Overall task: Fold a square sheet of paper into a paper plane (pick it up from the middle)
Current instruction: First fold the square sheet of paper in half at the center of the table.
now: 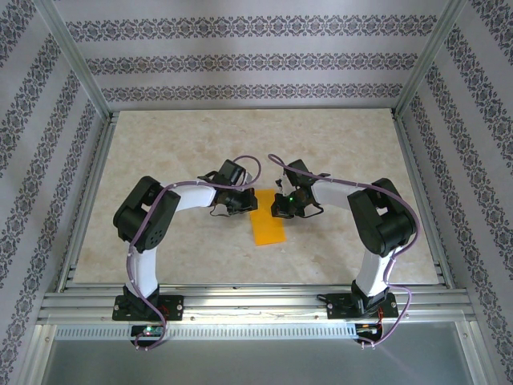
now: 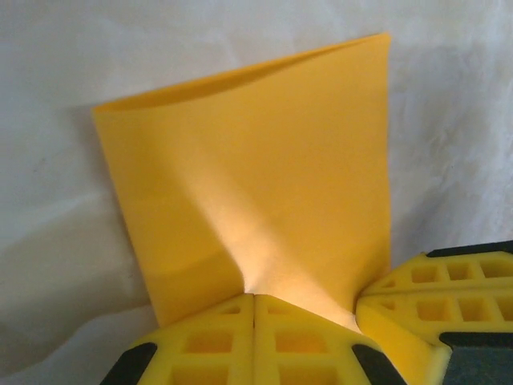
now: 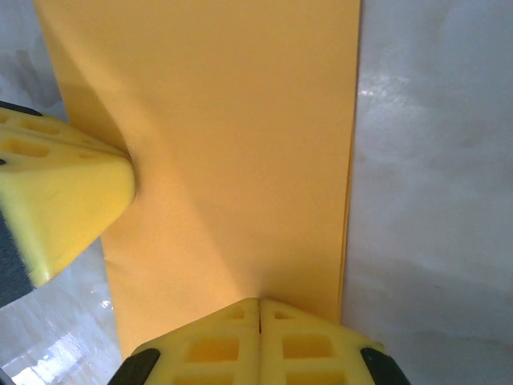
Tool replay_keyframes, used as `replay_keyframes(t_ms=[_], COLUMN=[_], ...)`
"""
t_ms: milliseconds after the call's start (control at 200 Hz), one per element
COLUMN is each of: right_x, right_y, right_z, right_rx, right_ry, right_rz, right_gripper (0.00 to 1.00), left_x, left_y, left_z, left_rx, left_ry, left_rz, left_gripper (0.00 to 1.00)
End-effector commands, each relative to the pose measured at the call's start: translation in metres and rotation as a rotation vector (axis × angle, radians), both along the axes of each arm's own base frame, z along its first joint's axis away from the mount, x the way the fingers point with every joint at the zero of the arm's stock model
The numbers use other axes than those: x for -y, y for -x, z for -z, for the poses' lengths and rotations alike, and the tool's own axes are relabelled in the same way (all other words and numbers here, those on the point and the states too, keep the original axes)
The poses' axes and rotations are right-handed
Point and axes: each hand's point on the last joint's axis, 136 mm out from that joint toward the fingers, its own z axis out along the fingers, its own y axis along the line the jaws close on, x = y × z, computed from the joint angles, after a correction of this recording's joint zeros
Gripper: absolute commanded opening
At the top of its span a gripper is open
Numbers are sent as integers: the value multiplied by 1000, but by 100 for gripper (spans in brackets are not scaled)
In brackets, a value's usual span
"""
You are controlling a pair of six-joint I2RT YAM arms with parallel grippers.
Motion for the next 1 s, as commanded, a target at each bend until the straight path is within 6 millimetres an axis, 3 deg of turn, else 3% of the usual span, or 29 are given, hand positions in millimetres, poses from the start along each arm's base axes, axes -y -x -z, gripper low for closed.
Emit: replay_keyframes(t_ms=[0, 265, 390, 630, 899, 994], right_x=[21, 20, 20, 20, 22, 22], right_y=[22, 21, 21, 22, 25, 25], right_z=[23, 22, 22, 23, 26, 26], right_rx=[-79, -78, -76, -81, -91, -91], right_ry=[90, 91, 92, 90, 93, 94], right_rz=[14, 12, 13, 13, 14, 12], right_gripper=[0, 0, 0, 0, 0, 0], left_x=[-26, -10, -9, -15, -38, -44], left_y=[14, -1, -13, -27, -25, -26], left_z=[34, -6, -14, -1, 24, 22], left_rx=[-65, -1, 12, -1, -37, -27], left_ry=[-122, -39, 5, 36, -67, -95], left_rz=[-15, 9, -6, -40, -103, -118], left_gripper=[0, 0, 0, 0, 0, 0])
